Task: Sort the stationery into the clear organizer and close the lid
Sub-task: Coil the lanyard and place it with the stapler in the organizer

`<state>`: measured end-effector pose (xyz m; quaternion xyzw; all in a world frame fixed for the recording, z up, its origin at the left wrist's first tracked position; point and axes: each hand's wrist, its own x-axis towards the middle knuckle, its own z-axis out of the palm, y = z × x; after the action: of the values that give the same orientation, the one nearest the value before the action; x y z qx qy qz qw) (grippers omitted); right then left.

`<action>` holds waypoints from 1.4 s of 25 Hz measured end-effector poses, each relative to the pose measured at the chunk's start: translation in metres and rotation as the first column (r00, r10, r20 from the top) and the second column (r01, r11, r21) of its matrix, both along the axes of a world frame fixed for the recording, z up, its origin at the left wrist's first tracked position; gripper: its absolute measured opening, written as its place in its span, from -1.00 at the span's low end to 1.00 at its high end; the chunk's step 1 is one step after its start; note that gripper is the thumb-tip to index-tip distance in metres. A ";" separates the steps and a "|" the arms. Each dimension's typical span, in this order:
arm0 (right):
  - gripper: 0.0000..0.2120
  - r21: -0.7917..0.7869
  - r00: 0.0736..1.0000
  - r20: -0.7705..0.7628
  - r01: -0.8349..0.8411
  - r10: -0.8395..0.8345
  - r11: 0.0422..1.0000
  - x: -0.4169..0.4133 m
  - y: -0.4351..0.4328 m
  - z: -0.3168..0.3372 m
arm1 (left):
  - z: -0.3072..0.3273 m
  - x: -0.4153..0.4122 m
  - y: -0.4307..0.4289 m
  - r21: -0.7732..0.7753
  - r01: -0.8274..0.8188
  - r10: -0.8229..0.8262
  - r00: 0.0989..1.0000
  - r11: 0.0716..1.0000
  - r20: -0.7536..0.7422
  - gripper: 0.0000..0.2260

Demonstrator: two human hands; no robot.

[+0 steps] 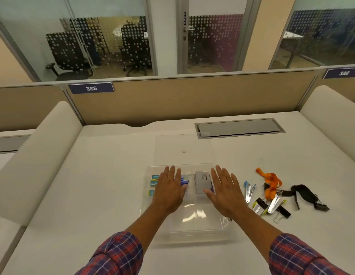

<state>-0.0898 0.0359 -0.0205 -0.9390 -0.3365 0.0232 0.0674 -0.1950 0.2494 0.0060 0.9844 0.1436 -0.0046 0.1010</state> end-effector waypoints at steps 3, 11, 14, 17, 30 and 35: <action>-0.21 0.000 0.998 -0.007 0.060 -0.060 0.998 0.003 -0.034 0.003 | -0.001 0.018 -0.037 0.004 0.056 -0.056 0.998 0.998 0.025 -0.35; -0.24 0.067 0.987 -0.039 0.161 -0.158 0.985 0.046 -0.141 0.010 | -0.001 0.080 -0.164 -0.016 0.178 -0.177 0.984 0.984 0.024 -0.33; -0.29 0.095 0.968 -0.058 0.250 -0.246 0.963 0.070 -0.191 0.013 | -0.002 0.109 -0.207 -0.036 0.230 -0.229 0.973 0.973 0.031 -0.37; -0.32 0.091 0.928 -0.046 0.374 -0.371 0.923 0.094 -0.240 0.012 | -0.002 0.135 -0.246 -0.086 0.221 -0.218 0.975 0.972 0.041 -0.48; -0.33 -0.026 0.881 -0.145 0.451 -0.450 0.892 0.134 -0.295 -0.003 | -0.018 0.207 -0.315 0.068 0.103 -0.101 0.994 0.992 -0.032 -0.65; -0.45 -0.095 0.913 -0.099 0.387 -0.396 0.917 0.138 -0.279 -0.002 | -0.013 0.226 -0.308 -0.001 0.000 0.000 0.997 1.000 -0.078 -0.83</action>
<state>0.0486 -0.2434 -0.0223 -0.9862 -0.1361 0.0761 0.0554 0.0312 -0.0582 -0.0070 0.9835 0.1475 -0.0432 0.0957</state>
